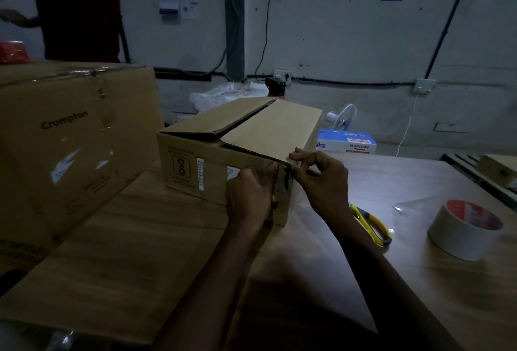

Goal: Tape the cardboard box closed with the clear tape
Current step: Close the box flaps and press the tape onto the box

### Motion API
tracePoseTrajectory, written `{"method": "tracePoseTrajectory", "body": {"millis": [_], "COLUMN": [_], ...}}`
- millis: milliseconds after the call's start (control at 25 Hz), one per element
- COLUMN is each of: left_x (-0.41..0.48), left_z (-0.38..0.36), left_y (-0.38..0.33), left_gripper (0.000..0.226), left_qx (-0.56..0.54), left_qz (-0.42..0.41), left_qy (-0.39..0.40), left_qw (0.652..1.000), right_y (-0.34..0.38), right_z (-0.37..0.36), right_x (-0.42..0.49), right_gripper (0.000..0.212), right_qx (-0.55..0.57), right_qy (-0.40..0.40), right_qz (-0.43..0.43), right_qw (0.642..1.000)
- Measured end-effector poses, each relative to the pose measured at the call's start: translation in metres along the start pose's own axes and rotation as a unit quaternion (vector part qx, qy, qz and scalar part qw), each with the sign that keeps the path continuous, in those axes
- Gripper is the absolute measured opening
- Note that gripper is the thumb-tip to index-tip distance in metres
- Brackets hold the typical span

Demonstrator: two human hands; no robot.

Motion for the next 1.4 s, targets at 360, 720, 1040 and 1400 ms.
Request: {"method": "tracePoseTrajectory", "body": {"millis": [360,720,1040,1400], "left_x": [0.007,0.010,0.014,0.058], "left_z": [0.000,-0.003,0.016,0.016], "left_y": [-0.001,0.009,0.002,-0.007], "left_gripper": [0.059,0.047,0.055,0.064], "left_qx": [0.042,0.061,0.068,0.136], "left_qz": [0.021,0.046,-0.114,-0.396], "left_qy": [0.035,0.057,-0.082,-0.039], "left_qw": [0.998,0.995,0.988,0.907], "right_y": [-0.001,0.000,-0.003,-0.006], "right_z": [0.001,0.002,0.003,0.004], "right_x": [0.000,0.002,0.002,0.002], "right_gripper": [0.035,0.033,0.031,0.026], "right_qx": [-0.011,0.006,0.008,0.002], "right_qy": [0.002,0.009,0.021,0.030], "right_qz": [0.005,-0.010,0.004,0.010], "right_qw": [1.000,1.000,1.000,0.999]}}
Point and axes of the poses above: each hand's wrist, its own x-axis towards the middle knuckle, its own z-axis out of the back of the hand, y = z × x, the point moved 2 cm from there along x, towards the middle knuckle, and after that the axes turned 6 degrees about -y, right-handed, at the moved point
